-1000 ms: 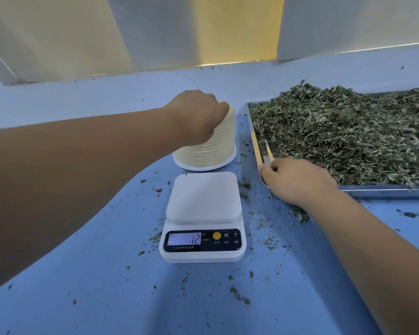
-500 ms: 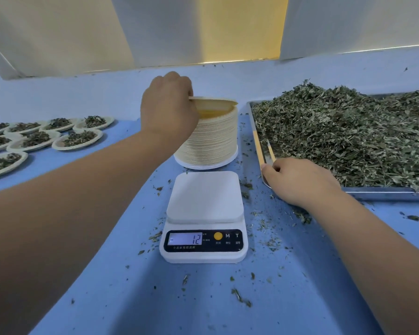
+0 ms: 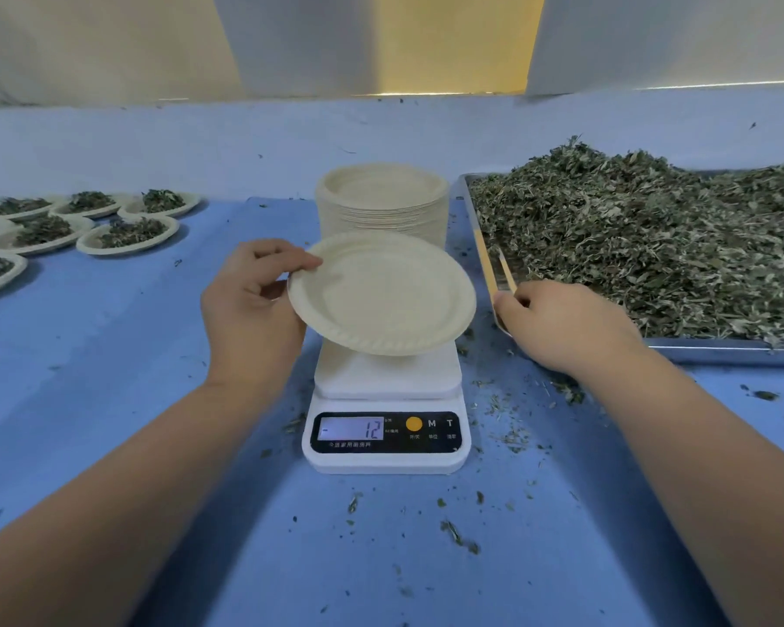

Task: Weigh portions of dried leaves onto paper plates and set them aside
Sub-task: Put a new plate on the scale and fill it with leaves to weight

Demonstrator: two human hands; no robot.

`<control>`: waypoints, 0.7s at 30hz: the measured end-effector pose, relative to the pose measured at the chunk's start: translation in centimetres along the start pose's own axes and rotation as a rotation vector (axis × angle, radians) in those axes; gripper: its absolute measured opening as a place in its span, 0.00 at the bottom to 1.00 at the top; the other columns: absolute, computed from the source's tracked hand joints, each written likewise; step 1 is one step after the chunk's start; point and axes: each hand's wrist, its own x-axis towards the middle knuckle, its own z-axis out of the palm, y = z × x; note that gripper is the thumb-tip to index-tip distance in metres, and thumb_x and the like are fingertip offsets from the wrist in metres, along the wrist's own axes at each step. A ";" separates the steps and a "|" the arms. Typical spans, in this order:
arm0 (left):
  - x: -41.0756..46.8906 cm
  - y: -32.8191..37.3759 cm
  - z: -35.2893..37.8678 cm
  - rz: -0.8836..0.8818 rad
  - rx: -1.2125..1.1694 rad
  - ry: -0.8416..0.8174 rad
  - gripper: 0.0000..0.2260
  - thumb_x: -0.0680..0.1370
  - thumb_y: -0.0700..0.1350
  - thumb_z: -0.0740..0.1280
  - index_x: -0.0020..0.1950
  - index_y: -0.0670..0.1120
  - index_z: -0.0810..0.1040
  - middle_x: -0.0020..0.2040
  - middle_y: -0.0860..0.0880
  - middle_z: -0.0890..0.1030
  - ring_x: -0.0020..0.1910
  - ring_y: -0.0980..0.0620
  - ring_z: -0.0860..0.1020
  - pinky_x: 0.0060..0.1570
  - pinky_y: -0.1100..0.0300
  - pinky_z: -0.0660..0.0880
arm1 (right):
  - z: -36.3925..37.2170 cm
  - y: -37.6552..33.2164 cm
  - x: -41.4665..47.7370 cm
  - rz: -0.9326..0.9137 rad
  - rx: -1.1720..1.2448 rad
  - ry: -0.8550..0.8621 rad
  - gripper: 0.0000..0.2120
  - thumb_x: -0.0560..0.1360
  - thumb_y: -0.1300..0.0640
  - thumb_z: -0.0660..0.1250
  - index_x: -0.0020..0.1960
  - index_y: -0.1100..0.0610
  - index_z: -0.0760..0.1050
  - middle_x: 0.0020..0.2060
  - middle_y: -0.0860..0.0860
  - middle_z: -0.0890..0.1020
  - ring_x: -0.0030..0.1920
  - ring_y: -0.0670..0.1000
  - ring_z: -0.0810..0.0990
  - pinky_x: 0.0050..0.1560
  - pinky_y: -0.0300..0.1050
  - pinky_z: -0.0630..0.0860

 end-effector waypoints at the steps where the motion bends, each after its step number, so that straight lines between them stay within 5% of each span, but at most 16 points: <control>1: -0.3 -0.4 -0.3 -0.030 -0.014 -0.018 0.14 0.75 0.29 0.72 0.47 0.50 0.85 0.53 0.48 0.82 0.50 0.50 0.81 0.52 0.55 0.79 | 0.1 0.0 0.0 -0.001 -0.007 0.003 0.26 0.81 0.36 0.48 0.40 0.51 0.75 0.35 0.49 0.79 0.35 0.52 0.77 0.32 0.43 0.67; 7: -0.8 -2.4 -1.6 -0.105 0.011 -0.115 0.19 0.75 0.28 0.72 0.46 0.55 0.84 0.51 0.55 0.83 0.49 0.62 0.81 0.53 0.68 0.76 | 0.2 -0.1 -0.1 -0.003 -0.016 0.013 0.27 0.81 0.36 0.47 0.39 0.51 0.75 0.34 0.50 0.79 0.34 0.53 0.78 0.33 0.44 0.69; 17: -1.1 -3.2 -1.8 -0.195 0.122 -0.304 0.24 0.77 0.27 0.65 0.64 0.51 0.81 0.55 0.58 0.83 0.47 0.63 0.82 0.51 0.71 0.77 | 0.5 0.0 -0.4 0.000 -0.054 0.049 0.28 0.81 0.35 0.46 0.39 0.52 0.74 0.34 0.50 0.79 0.34 0.53 0.75 0.31 0.42 0.62; 21: -0.8 -3.4 -2.1 -0.296 0.080 -0.264 0.25 0.76 0.26 0.58 0.61 0.52 0.80 0.54 0.59 0.83 0.47 0.59 0.84 0.57 0.58 0.80 | 0.5 -0.1 -0.5 0.000 -0.068 0.059 0.28 0.81 0.35 0.46 0.38 0.52 0.74 0.34 0.51 0.79 0.33 0.53 0.76 0.31 0.42 0.62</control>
